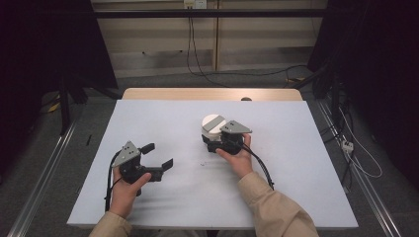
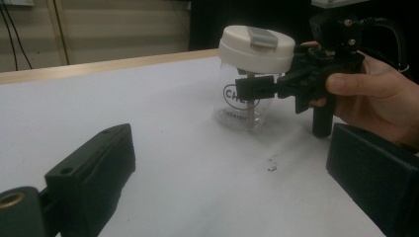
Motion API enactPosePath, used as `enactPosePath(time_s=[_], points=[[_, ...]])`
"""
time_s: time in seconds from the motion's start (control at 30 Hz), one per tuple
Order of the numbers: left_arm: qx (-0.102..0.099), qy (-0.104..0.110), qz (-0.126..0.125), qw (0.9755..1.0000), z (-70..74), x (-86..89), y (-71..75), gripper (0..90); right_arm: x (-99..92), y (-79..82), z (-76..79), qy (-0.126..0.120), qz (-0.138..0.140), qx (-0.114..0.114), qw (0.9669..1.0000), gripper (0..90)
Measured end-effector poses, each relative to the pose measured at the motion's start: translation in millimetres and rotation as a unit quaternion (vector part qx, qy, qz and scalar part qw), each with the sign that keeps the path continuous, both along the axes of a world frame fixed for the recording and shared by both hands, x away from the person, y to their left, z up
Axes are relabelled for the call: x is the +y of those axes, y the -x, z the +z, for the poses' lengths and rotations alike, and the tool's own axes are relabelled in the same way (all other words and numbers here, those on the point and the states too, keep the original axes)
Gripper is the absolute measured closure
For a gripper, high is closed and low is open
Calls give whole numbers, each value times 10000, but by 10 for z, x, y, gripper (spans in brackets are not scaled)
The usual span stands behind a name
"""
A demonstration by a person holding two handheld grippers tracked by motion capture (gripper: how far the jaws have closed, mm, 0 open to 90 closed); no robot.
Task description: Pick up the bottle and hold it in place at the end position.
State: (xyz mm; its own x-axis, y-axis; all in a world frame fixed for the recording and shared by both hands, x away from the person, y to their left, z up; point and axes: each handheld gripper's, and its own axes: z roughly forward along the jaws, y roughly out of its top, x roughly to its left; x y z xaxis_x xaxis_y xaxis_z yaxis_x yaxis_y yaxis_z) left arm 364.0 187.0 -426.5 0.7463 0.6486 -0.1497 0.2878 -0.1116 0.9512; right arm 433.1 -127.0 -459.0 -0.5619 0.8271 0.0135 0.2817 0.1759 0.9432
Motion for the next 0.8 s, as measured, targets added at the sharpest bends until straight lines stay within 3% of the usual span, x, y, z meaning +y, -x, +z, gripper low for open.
enactPosePath(time_s=[0.43, 0.8], points=[[-4, 85, -101, 9999, 125, -210, -99, 49, 1, 2, -5, 2, -1, -7, 10000, 185], [71, 6, -189, 9998, 183, -348, -174, 54, 0, 6, -8, 2, 3, -5, 10000, 185]])
